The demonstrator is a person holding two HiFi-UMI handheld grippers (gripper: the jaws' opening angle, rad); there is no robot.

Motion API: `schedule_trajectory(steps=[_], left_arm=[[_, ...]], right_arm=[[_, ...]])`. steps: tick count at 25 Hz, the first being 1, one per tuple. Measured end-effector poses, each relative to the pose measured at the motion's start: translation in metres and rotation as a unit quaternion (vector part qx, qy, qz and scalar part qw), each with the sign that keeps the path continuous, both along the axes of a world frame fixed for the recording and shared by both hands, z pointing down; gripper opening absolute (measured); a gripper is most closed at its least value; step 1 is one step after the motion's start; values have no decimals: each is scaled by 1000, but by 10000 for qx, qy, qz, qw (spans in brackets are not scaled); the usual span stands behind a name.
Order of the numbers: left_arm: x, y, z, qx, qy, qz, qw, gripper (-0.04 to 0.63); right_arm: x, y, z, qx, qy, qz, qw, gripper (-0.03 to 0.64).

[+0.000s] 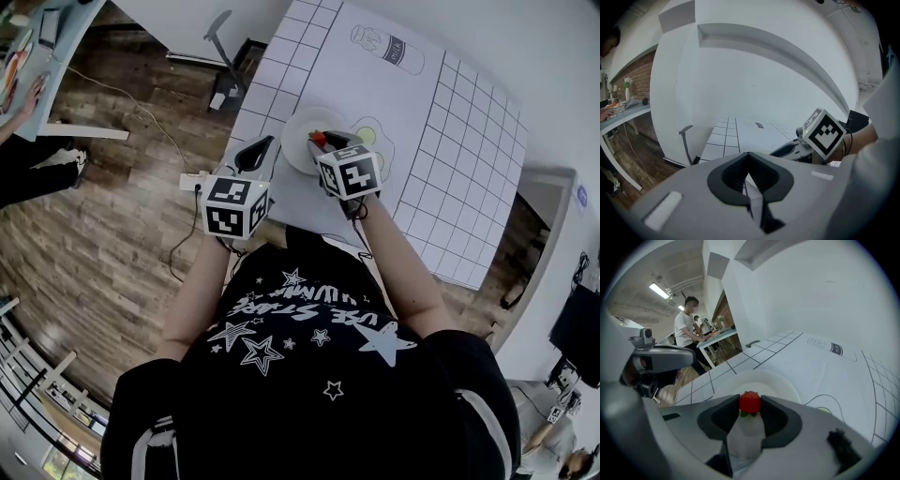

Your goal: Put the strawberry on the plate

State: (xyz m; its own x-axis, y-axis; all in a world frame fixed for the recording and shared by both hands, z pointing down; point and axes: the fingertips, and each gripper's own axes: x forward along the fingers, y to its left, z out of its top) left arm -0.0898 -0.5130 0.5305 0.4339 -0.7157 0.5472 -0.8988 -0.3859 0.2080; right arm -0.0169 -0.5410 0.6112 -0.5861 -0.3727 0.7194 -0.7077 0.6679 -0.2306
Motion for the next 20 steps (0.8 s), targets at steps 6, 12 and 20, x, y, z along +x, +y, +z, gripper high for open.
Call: schedule_trajectory(steps=[6,12,20], left_arm=[[-7,12,-5,64,-14,2,10000,9],[-16,28,-12,105,-13,4,9999,9],[-23,61,-24,366,54,110,9993,9]], right_arm=[[4,9,-8,-84,339,121,9993,151],[17,12,-16,20,398,479,9981,160],[30,34,-51,438,105,988,9941,160]])
